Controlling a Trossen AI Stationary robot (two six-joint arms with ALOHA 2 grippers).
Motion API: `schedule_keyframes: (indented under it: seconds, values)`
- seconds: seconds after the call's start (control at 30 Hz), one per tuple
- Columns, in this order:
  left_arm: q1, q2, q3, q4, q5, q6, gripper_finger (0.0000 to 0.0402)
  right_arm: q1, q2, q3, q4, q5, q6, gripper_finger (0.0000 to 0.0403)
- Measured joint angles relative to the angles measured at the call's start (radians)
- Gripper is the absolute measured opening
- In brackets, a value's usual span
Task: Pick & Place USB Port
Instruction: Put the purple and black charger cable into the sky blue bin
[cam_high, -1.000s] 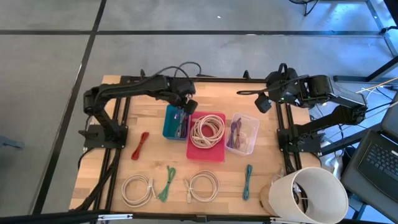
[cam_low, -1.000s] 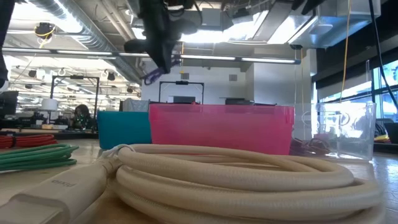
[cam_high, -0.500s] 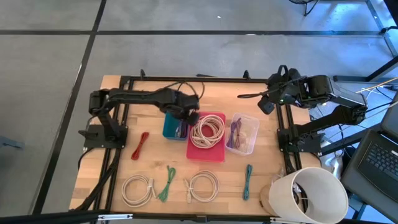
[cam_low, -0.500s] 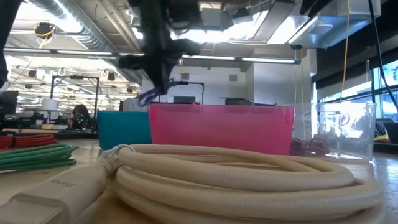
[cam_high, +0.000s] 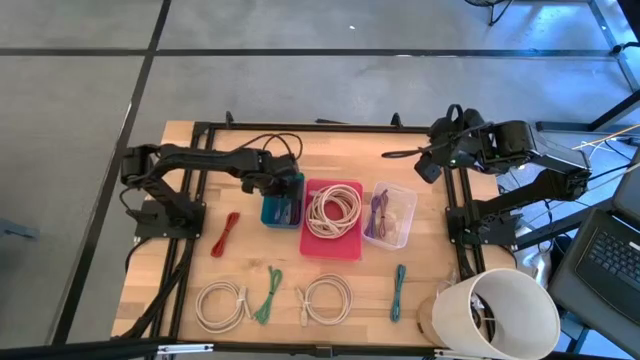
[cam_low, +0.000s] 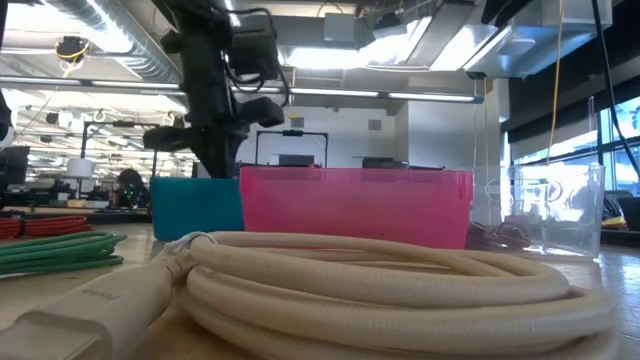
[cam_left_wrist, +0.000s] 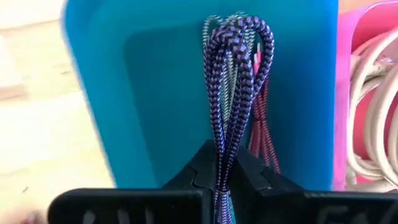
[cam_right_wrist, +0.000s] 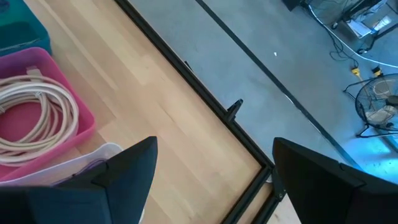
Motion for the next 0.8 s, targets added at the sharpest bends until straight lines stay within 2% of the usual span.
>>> schedule_keyframes:
  seconds: [0.17, 0.4, 0.6, 0.8]
  values:
    - [0.023, 0.006, -0.038, 0.105, 0.012, 0.009, 0.0014, 0.0, 0.0, 0.0, 0.003, 0.0, 0.003, 0.0322]
    - [0.066, 0.007, -0.116, 0.137, 0.032, 0.017, 0.0014, 0.0, 0.0, 0.0, 0.004, 0.0, 0.003, 0.0322]
    - [0.078, 0.02, -0.192, 0.288, 0.081, 0.009, 0.0014, 0.0, 0.0, 0.0, 0.007, 0.001, 0.004, 0.0322]
    - [0.078, 0.078, -0.187, 0.316, 0.119, 0.046, 0.0014, 0.0, 0.0, 0.0, 0.027, 0.002, 0.003, 0.0322]
